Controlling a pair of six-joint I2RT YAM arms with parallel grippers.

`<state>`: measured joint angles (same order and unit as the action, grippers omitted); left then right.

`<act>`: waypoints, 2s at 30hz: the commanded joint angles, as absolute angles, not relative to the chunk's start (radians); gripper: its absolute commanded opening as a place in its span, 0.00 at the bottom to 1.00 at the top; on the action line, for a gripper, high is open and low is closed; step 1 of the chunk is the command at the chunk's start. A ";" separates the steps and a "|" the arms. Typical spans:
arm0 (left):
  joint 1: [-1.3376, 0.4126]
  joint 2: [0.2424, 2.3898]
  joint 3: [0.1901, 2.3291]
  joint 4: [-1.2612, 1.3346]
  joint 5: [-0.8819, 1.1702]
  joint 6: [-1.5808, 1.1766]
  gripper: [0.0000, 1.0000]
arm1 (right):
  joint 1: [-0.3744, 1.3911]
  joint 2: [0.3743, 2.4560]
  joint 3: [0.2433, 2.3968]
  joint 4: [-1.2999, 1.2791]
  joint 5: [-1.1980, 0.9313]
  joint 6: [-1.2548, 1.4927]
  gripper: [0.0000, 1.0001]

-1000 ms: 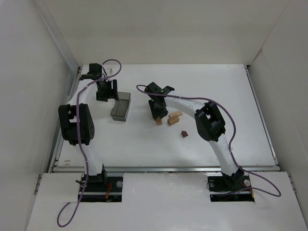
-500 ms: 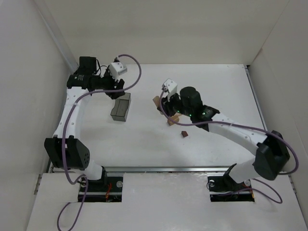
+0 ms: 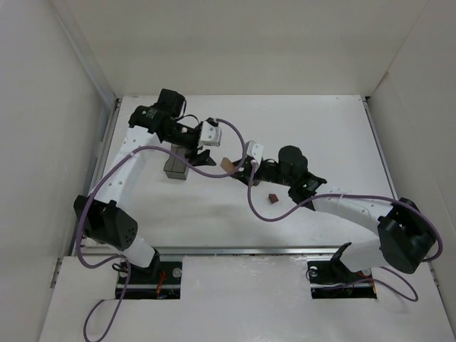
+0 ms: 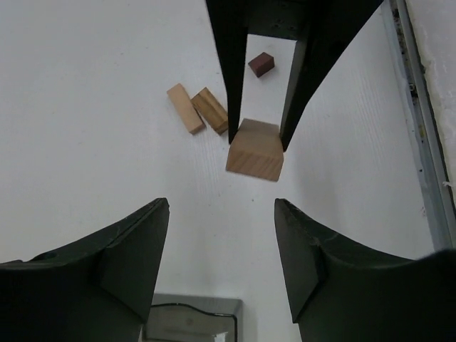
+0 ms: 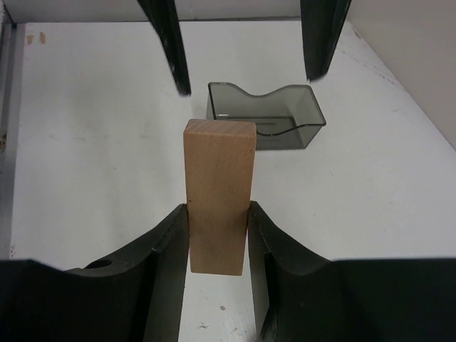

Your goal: Build the wood block tower

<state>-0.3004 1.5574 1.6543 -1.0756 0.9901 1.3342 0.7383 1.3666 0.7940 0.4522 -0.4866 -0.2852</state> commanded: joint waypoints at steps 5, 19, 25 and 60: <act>-0.455 1.551 1.652 -1.020 0.873 1.260 0.55 | 0.733 1.387 0.860 0.528 -0.543 -0.298 0.00; -0.480 1.551 1.634 -1.006 0.793 1.210 0.42 | 0.733 1.387 0.871 0.528 -0.525 -0.298 0.00; -0.480 1.551 1.634 -1.017 0.804 1.213 0.36 | 0.733 1.387 0.871 0.528 -0.525 -0.298 0.00; -0.615 1.792 1.450 -0.672 0.273 0.839 0.03 | 0.601 0.954 0.692 0.100 0.051 0.029 1.00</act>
<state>-0.5999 1.8160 1.4578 -0.6804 0.3149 0.8471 0.6033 1.0126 0.7197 0.0956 -0.0212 -0.0013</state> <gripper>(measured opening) 0.329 0.998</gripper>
